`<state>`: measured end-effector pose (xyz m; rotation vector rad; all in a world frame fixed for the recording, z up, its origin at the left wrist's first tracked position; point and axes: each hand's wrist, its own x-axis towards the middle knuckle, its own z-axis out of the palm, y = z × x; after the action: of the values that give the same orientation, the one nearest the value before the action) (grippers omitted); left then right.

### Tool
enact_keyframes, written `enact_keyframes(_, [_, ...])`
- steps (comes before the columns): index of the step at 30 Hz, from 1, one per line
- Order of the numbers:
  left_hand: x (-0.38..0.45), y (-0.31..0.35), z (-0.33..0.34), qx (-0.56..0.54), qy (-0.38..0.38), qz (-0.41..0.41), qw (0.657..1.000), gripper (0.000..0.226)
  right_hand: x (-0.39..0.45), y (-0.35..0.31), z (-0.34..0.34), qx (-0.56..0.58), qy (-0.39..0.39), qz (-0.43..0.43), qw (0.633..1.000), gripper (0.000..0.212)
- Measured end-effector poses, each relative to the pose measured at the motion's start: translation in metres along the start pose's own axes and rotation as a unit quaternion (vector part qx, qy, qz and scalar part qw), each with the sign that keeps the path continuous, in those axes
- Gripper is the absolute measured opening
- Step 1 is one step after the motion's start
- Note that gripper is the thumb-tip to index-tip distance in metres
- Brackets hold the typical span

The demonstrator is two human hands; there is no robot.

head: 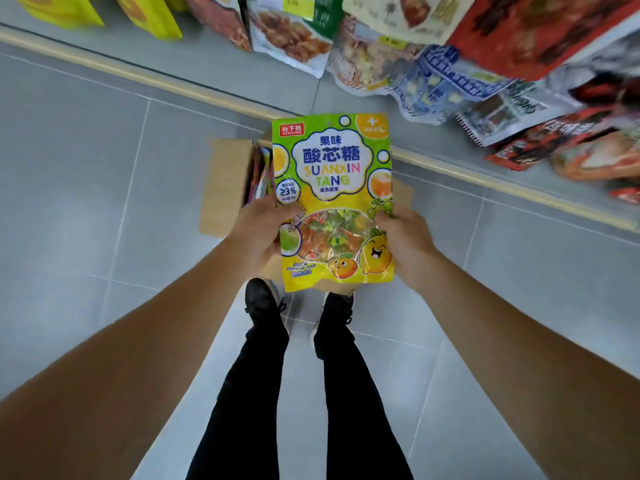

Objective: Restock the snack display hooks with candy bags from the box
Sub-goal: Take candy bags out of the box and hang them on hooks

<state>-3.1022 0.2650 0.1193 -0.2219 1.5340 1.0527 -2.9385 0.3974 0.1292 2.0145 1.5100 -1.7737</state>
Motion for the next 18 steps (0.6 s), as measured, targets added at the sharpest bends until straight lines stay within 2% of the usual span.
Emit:
enact_keyframes(2, [-0.042, 0.026, 0.004, 0.022, -0.002, 0.029, 0.999, 0.033, -0.041, -0.022, -0.012, 0.028, 0.004, -0.008, 1.000, 0.012])
enact_keyframes(4, [-0.080, 0.047, 0.008, 0.036, -0.011, 0.058, 0.998, 0.018, -0.076, -0.035, -0.021, 0.054, 0.020, -0.010, 0.998, 0.014])
enact_keyframes(8, [-0.137, 0.076, 0.008, 0.075, -0.029, 0.101, 0.992, 0.023, -0.136, -0.050, -0.032, 0.100, 0.038, -0.021, 0.994, 0.019])
enact_keyframes(10, [-0.168, 0.087, 0.009, 0.095, -0.035, 0.116, 0.988, 0.021, -0.169, -0.060, -0.043, 0.117, 0.044, -0.033, 0.992, 0.014])
enact_keyframes(14, [-0.225, 0.104, 0.021, 0.109, -0.046, 0.154, 0.981, 0.018, -0.216, -0.071, -0.073, 0.148, 0.020, -0.065, 0.987, 0.015])
enact_keyframes(16, [-0.249, 0.111, 0.030, 0.119, -0.047, 0.177, 0.976, 0.017, -0.239, -0.074, -0.090, 0.154, 0.004, -0.087, 0.984, 0.009])
enact_keyframes(18, [-0.273, 0.116, 0.046, 0.126, -0.062, 0.211, 0.967, 0.013, -0.260, -0.078, -0.113, 0.171, 0.008, -0.112, 0.979, 0.014])
